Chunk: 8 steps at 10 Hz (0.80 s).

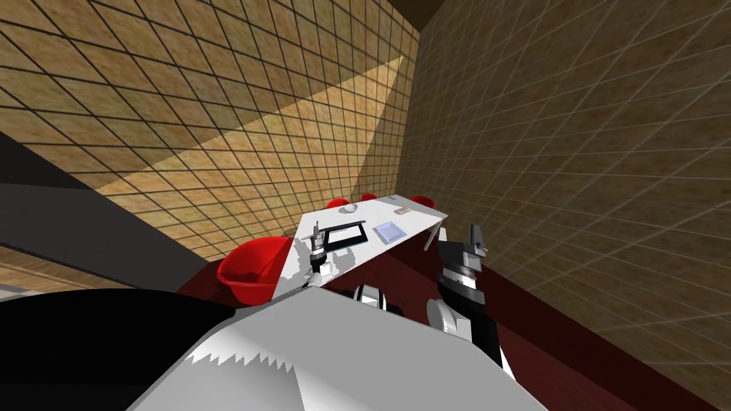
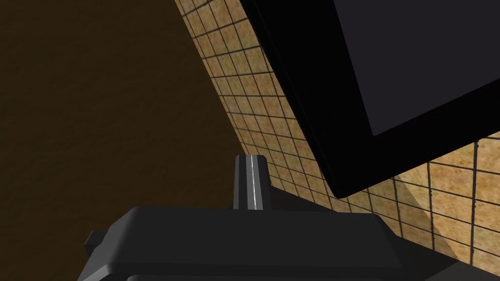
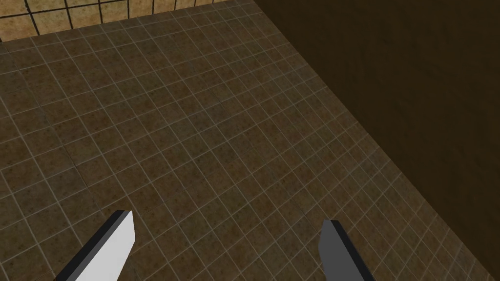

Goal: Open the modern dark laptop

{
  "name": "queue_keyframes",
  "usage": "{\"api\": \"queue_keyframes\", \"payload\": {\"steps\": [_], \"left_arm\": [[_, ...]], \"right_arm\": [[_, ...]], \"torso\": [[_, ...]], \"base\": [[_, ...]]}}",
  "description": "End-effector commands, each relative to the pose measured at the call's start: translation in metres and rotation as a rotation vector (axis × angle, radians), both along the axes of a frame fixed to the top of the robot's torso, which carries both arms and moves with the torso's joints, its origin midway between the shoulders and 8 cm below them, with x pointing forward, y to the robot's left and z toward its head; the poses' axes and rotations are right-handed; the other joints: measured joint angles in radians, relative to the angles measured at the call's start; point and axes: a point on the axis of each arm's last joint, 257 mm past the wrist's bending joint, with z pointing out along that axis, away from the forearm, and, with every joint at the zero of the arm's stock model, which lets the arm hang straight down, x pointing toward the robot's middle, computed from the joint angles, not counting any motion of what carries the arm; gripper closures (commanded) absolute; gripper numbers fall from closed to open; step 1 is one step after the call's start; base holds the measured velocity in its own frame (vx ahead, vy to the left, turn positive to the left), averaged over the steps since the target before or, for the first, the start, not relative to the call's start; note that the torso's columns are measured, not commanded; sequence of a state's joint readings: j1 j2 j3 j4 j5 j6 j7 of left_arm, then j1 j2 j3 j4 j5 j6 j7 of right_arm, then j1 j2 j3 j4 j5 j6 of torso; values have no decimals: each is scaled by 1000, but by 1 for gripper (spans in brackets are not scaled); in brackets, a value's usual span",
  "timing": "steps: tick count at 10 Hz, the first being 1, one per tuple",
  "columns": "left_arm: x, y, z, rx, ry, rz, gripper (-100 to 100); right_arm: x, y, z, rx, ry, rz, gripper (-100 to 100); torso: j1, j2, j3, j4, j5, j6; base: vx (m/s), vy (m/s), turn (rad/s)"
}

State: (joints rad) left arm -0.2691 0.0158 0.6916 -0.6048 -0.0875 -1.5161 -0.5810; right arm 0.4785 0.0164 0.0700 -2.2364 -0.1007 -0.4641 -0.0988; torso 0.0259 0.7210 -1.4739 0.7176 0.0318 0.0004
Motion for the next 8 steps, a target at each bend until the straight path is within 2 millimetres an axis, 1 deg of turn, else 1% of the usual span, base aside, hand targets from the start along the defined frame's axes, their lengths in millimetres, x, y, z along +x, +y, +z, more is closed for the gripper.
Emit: {"api": "queue_keyframes", "payload": {"steps": [1,3,4,6,8], "left_arm": [[-33,-12,-24,-18,18,70,100],[-34,-11,-18,-6,-1,73,100],[-34,-13,-23,-15,13,71,100],[-34,-13,-23,-15,13,71,100],[-33,-12,-22,-13,10,70,100]], "right_arm": [[0,0,0,0,0,0,0],[0,0,0,0,0,0,0],[0,0,0,0,0,0,0],[0,0,0,0,0,0,0],[0,0,0,0,0,0,0]], "torso": [[4,0,2,-2,7,3],[8,-2,2,-5,6,-3],[7,-4,1,-5,6,-3],[9,-5,2,-9,12,-2],[10,-4,3,-9,14,-1]], "base": [[-24,110,-213],[-19,17,-8],[4,-1,16],[10,1,2],[-1,-10,-5]]}}
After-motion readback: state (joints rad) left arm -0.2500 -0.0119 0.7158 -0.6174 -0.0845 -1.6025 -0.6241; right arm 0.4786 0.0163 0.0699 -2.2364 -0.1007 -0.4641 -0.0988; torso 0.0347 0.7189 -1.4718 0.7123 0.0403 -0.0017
